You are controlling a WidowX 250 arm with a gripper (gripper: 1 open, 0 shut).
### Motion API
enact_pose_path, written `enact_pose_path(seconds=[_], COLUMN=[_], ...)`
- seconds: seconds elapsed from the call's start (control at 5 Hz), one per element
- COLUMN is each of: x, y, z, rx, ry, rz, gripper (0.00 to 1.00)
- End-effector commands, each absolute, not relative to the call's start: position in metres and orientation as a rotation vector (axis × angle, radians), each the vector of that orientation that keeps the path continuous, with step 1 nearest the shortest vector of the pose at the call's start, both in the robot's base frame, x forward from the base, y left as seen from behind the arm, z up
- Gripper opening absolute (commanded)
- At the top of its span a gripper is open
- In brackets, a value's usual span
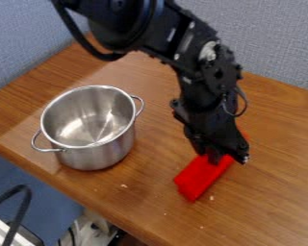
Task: Move the red object from the metal pot to the table
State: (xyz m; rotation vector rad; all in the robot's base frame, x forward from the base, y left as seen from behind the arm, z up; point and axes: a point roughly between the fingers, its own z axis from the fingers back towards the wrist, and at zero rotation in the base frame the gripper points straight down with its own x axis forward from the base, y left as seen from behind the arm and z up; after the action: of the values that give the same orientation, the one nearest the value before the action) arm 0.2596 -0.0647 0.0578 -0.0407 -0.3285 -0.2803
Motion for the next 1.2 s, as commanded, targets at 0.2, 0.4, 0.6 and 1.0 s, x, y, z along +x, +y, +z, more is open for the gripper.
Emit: enact_pose_path(seconds=[0.2, 0.4, 0.6, 1.0], x=[0.276, 0.283, 0.289, 0.288], y=[-0.038, -0.026, -0.028, -0.037], z=[0.046, 0.037, 0.040, 0.038], rx=[-0.058, -0.081, -0.110, -0.125], ry=[-0.341, -0.351, -0.346, -0.333], rz=[-0.288, -0.284, -0.287, -0.352], gripper=[0.00, 0.00, 0.00, 0.00])
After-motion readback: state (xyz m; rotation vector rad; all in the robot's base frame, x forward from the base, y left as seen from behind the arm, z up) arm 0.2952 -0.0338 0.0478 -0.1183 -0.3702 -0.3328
